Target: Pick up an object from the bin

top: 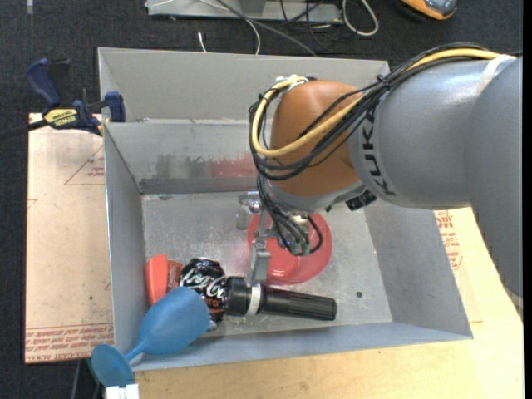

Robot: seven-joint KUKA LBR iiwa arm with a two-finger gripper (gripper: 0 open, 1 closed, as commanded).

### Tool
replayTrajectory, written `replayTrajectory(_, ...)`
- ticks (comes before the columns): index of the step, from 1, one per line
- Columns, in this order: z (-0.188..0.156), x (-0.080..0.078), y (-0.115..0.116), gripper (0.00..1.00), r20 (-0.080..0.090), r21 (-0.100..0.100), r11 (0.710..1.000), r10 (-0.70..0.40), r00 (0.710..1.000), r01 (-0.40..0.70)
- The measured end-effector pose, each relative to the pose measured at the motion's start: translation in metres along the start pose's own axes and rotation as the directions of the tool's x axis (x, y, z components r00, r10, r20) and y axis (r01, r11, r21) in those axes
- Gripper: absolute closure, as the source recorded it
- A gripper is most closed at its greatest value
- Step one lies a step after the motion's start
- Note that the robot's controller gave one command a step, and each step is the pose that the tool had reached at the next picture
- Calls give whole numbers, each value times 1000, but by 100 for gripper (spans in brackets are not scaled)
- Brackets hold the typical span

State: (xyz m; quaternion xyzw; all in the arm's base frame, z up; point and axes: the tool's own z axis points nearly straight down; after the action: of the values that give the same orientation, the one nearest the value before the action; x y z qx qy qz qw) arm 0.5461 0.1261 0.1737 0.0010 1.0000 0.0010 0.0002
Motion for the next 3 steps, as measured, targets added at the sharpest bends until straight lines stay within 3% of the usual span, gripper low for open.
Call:
replayTrajectory(1, 15, -36, -99, 0, 3, 0, 996, -93, 996, 93)
replayTrajectory(2, 50, 21, -41, 0, 6, -3, 994, -107, 994, 107)
replayTrajectory(3, 86, -25, -51, 100, 12, 5, 975, -223, 975, 223)
